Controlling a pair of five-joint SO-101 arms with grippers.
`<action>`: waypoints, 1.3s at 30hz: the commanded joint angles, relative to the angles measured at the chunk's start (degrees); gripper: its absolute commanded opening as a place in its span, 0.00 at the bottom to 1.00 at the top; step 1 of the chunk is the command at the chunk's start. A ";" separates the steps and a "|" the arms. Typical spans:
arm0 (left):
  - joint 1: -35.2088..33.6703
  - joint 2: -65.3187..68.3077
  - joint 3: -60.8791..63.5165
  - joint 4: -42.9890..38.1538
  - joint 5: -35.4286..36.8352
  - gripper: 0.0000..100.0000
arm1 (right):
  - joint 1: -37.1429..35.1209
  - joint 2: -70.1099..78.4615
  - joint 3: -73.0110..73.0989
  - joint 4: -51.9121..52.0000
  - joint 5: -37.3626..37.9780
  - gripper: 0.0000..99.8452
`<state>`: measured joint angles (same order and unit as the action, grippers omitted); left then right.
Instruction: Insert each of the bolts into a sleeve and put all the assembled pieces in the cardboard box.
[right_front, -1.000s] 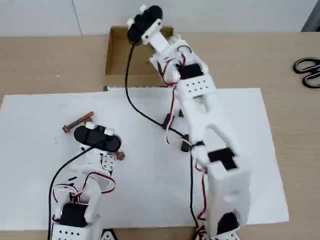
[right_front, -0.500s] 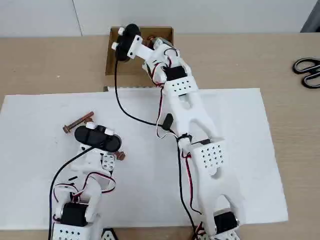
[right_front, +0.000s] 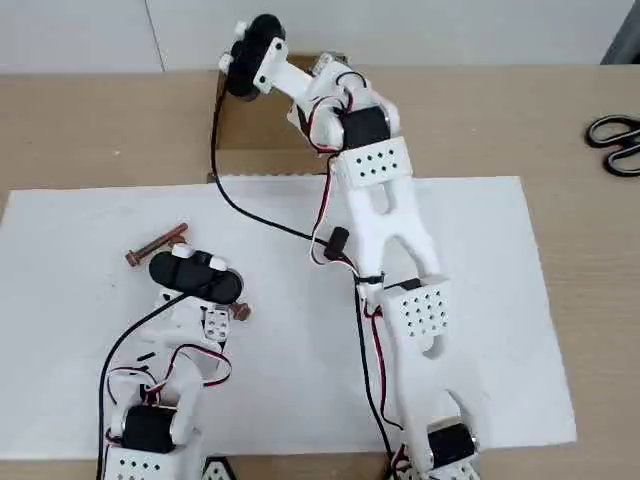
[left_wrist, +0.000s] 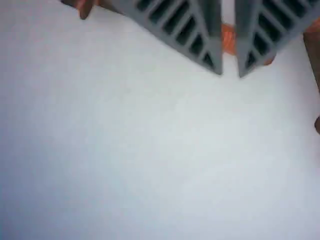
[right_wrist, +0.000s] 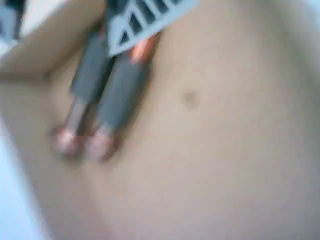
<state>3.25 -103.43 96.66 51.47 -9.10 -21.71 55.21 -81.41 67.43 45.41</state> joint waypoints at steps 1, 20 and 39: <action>-0.09 -0.62 -0.31 0.18 -0.26 0.01 | -0.57 -1.27 -9.58 11.47 -4.31 0.06; -0.35 -0.62 -0.31 0.18 -0.26 0.01 | -0.22 -16.75 3.60 29.58 -28.57 0.06; -0.44 -0.62 -0.31 0.26 -0.26 0.01 | 1.36 -51.74 55.12 29.32 -62.15 0.23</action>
<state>3.25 -103.43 96.66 51.47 -9.10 -21.45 8.09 -30.33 96.70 -14.99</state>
